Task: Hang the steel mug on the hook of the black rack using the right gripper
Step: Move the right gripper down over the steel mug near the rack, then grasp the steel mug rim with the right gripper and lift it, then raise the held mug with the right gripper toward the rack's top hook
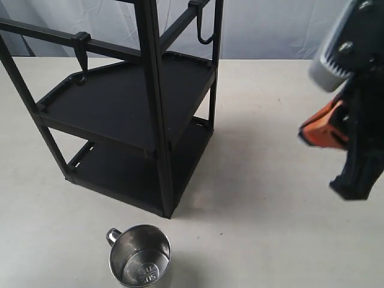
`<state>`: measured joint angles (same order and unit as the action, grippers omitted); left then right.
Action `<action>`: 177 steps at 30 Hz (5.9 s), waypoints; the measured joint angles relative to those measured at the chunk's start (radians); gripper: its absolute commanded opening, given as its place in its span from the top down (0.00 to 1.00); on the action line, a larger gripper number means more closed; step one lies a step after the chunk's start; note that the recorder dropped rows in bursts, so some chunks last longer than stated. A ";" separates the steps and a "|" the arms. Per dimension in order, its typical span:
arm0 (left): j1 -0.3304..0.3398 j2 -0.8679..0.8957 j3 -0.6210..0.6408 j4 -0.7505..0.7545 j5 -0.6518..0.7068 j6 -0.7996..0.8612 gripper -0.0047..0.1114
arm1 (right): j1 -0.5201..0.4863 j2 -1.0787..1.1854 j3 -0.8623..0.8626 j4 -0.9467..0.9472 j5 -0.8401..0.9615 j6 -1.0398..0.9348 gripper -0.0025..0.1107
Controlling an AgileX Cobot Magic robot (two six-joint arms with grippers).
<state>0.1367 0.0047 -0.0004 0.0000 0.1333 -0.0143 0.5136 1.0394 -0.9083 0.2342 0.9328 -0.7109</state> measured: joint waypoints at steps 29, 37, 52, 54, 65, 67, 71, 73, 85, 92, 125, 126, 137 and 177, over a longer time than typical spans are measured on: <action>0.000 0.000 0.000 0.000 0.000 0.000 0.95 | 0.403 0.508 -0.005 0.154 -0.182 0.452 0.45; 0.000 0.000 0.000 0.000 0.000 0.000 0.95 | 0.403 0.534 -0.020 0.207 -0.253 0.452 0.45; 0.000 0.000 0.000 0.000 0.000 0.000 0.95 | 0.446 0.672 -0.105 0.220 -0.229 0.456 0.53; 0.000 0.000 0.000 0.000 0.000 0.000 0.95 | 0.451 0.688 -0.107 0.220 -0.227 0.458 0.53; 0.000 0.000 0.000 0.000 0.000 0.000 0.95 | 0.454 0.767 -0.109 0.194 -0.215 0.514 0.98; 0.000 0.000 0.000 0.000 0.000 0.000 0.95 | 0.454 0.778 -0.109 0.191 -0.208 0.514 0.99; 0.000 0.000 0.000 0.000 0.000 0.000 0.95 | 0.454 0.776 -0.111 0.189 -0.201 0.508 0.99; 0.000 0.000 0.000 0.000 0.000 0.000 0.95 | 0.454 0.756 -0.111 0.182 -0.199 0.508 0.99; 0.000 0.000 0.000 0.000 0.000 0.000 0.95 | 0.443 0.525 0.031 -0.170 -0.324 0.855 0.99; 0.000 0.000 0.000 0.000 0.000 0.000 0.95 | 0.228 0.280 0.239 -0.247 -0.446 1.002 0.99; 0.000 0.000 0.000 0.000 0.000 0.000 0.95 | 0.104 0.097 0.505 0.258 -1.747 0.232 0.99; 0.000 0.000 0.000 0.000 0.000 0.000 0.95 | 0.127 0.127 0.505 0.280 -1.790 0.218 0.99; 0.000 0.000 0.000 0.000 0.000 0.000 0.95 | 0.312 0.444 0.455 0.470 -2.114 0.218 0.99; 0.000 0.000 0.000 0.000 0.000 0.000 0.95 | 0.327 0.525 0.402 0.384 -1.985 0.261 0.58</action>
<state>0.1367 0.0047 -0.0004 0.0000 0.1333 -0.0143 0.8411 1.5643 -0.5067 0.6183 -1.0521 -0.4495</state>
